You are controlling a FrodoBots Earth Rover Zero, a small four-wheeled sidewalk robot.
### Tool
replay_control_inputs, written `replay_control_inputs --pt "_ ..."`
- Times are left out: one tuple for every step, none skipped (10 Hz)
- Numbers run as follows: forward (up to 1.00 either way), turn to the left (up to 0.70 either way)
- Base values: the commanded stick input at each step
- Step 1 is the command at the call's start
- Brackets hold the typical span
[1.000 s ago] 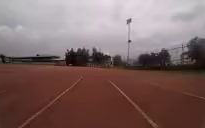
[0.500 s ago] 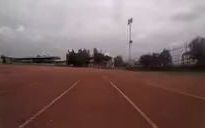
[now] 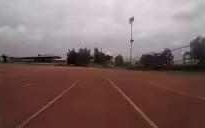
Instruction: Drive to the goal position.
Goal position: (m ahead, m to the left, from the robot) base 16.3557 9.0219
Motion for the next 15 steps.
replay_control_inputs --pt "0.7 0.0" --pt "0.7 0.0" --pt "0.7 0.0" --pt "0.7 0.0" --pt "0.7 0.0" --pt "0.7 0.0" --pt "0.7 0.0" --pt "0.7 0.0" --pt "0.7 0.0" --pt "0.7 0.0" --pt "0.7 0.0" --pt "0.7 0.0" --pt "0.7 0.0" --pt "0.7 0.0" --pt "0.7 0.0"
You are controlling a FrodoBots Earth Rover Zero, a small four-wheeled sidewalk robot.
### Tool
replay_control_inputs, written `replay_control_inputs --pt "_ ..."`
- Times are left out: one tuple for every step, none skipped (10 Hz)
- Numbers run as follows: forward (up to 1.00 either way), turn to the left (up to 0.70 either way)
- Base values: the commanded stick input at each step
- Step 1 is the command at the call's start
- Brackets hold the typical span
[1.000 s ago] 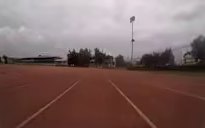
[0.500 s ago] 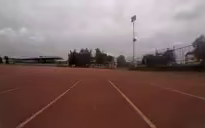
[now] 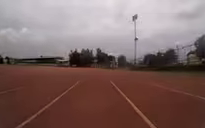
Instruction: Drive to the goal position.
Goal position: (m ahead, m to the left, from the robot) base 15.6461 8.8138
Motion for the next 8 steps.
replay_control_inputs --pt "0.7 0.0" --pt "0.7 0.0" --pt "0.7 0.0" --pt "0.7 0.0" --pt "0.7 0.0" --pt "0.7 0.0" --pt "0.7 0.0" --pt "0.7 0.0"
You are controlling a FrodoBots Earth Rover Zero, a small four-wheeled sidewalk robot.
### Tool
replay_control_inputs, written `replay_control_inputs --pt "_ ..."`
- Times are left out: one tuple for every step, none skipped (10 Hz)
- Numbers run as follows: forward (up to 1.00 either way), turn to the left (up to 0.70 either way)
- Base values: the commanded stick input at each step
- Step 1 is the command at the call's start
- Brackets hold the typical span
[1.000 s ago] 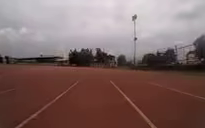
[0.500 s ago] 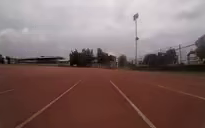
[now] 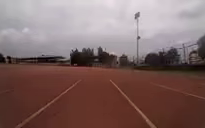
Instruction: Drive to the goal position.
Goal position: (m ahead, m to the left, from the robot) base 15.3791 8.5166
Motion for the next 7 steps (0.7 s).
replay_control_inputs --pt "0.7 0.0" --pt "0.7 0.0" --pt "0.7 0.0" --pt "0.7 0.0" --pt "0.7 0.0" --pt "0.7 0.0" --pt "0.7 0.0"
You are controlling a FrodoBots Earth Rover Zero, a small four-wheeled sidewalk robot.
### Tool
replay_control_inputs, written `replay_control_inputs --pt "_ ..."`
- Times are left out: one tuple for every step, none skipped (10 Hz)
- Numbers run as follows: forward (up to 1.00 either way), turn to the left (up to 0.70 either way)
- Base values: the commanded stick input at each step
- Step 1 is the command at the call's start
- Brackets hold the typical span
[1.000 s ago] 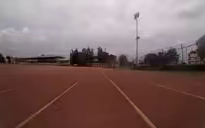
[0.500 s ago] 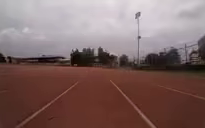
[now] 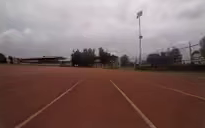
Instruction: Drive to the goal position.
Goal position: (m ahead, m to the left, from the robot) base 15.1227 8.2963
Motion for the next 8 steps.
replay_control_inputs --pt "0.7 0.0" --pt "0.7 0.0" --pt "0.7 0.0" --pt "0.7 0.0" --pt "0.7 0.0" --pt "0.7 0.0" --pt "0.7 0.0" --pt "0.7 0.0"
